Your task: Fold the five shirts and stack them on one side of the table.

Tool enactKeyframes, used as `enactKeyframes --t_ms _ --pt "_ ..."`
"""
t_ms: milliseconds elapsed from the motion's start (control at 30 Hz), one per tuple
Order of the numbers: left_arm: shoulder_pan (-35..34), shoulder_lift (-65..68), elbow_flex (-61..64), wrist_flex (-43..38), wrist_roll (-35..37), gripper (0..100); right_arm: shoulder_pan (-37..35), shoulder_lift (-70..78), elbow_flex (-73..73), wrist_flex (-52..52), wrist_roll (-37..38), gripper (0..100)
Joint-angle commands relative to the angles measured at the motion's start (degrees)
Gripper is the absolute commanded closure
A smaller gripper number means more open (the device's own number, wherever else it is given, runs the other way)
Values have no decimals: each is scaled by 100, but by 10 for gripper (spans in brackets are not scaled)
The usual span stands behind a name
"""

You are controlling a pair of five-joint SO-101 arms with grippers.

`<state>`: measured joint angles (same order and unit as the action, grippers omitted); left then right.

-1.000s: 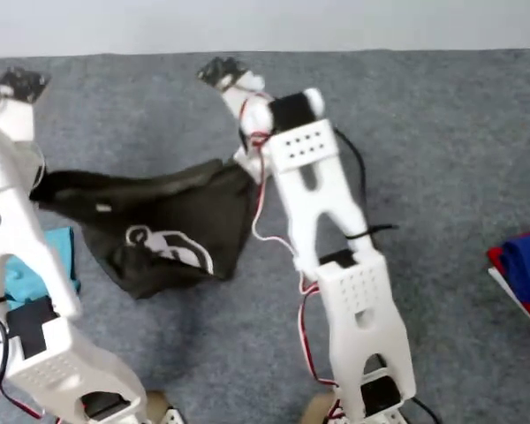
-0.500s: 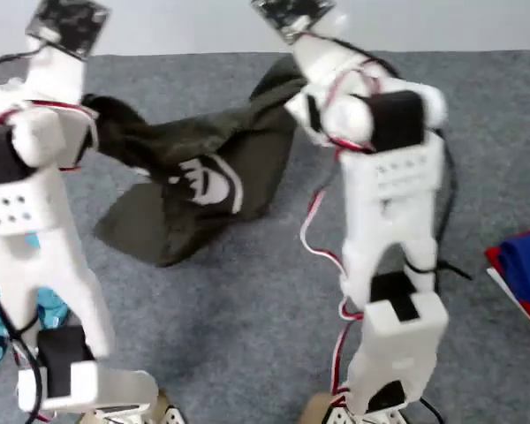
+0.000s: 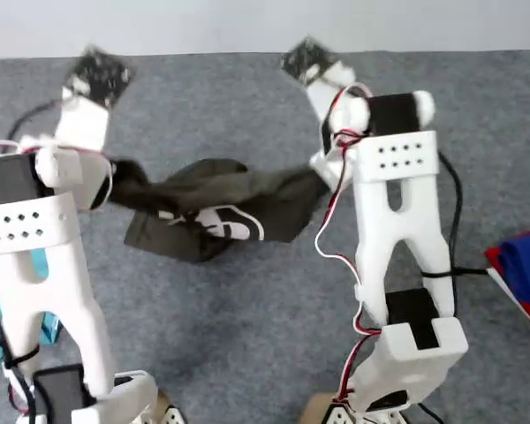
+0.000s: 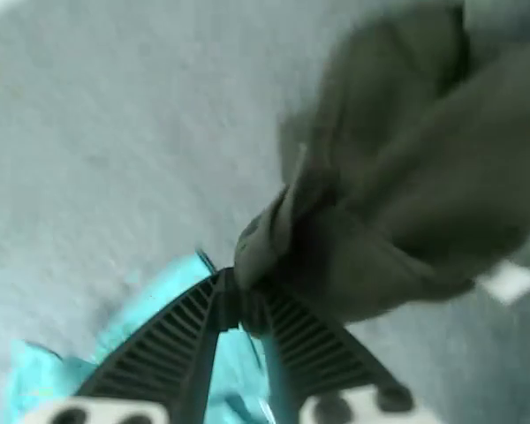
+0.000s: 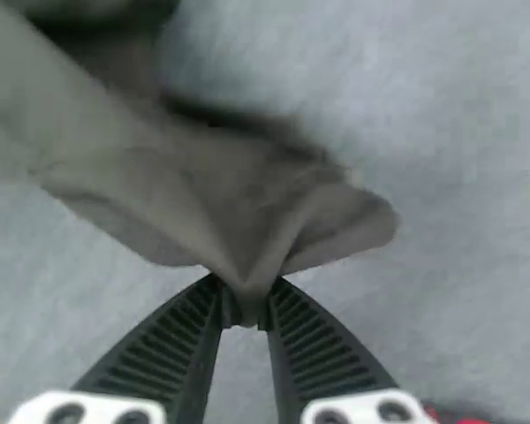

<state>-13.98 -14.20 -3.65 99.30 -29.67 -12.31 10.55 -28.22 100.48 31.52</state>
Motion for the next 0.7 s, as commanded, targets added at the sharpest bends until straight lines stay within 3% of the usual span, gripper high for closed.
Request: enactKeyframes --t_ms 0,233,433,667 --pt "-229 -281 1015 79 -246 993 -13 -382 378 242 -9 987" --pt "-818 -299 2484 -730 -176 993 -13 -321 1204 207 -905 987" --pt "-967 -299 3327 -1688 -44 993 -66 -145 1855 -505 -1398 981" --pt "-976 -264 3697 -2312 -44 993 -66 -207 1688 -409 -2286 748"
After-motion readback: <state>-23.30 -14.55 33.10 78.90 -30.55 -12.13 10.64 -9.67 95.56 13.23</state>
